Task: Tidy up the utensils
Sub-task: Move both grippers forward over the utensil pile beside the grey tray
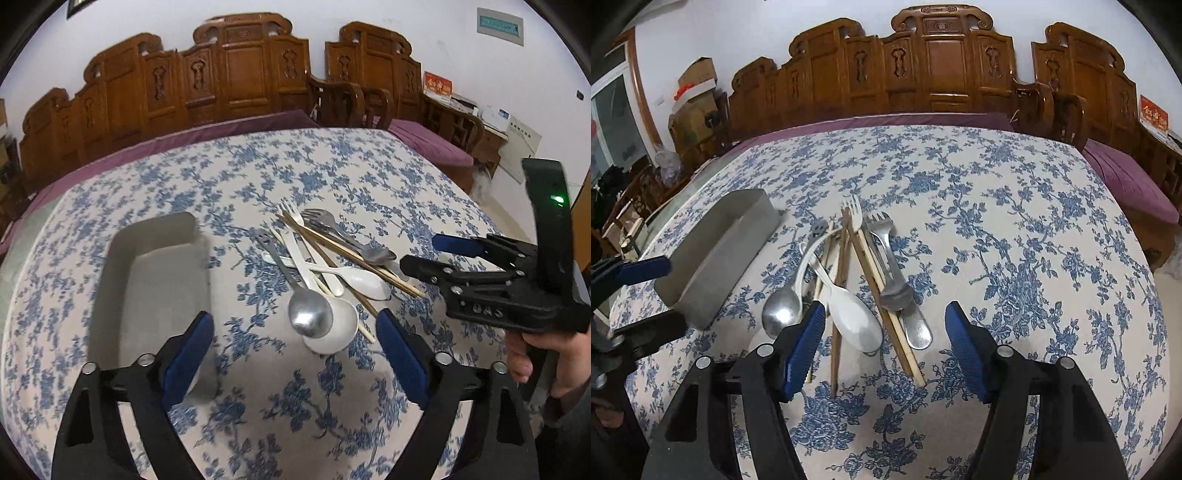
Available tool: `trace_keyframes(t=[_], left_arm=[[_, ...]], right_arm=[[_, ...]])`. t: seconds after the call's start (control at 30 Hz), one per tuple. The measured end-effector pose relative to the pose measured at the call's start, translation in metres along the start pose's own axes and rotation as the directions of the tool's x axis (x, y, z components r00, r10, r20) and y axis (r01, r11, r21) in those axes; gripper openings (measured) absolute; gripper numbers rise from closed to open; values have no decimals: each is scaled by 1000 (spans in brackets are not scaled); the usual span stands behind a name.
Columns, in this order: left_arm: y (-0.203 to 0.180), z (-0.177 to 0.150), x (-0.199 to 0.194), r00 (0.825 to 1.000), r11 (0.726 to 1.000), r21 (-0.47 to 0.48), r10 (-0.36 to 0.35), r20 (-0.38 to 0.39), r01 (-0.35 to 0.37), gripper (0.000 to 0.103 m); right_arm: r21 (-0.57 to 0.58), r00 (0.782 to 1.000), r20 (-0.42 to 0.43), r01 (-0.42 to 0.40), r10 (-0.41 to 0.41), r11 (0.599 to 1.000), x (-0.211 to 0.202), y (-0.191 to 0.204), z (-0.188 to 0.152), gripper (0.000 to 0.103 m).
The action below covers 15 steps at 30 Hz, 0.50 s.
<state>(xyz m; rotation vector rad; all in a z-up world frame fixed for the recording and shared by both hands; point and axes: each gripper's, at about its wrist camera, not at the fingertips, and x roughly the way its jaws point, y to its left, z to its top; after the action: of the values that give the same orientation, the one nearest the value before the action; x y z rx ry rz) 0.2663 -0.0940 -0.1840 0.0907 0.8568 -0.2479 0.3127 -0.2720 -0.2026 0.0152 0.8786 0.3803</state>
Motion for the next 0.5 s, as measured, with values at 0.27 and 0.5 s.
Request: trace_keyframes(t=[0.27,0.5], left_arm=[[-3,11,50,998,1000,-15,1,-65,-2,65],[-1,9,83,991,999,-38,5,-132,-10,53]], right_arm=[[51,1000,-26,11,-9,999,7,-14,-4,69],[51,1000,-16,-6,7,999,6,-13,-3,69]])
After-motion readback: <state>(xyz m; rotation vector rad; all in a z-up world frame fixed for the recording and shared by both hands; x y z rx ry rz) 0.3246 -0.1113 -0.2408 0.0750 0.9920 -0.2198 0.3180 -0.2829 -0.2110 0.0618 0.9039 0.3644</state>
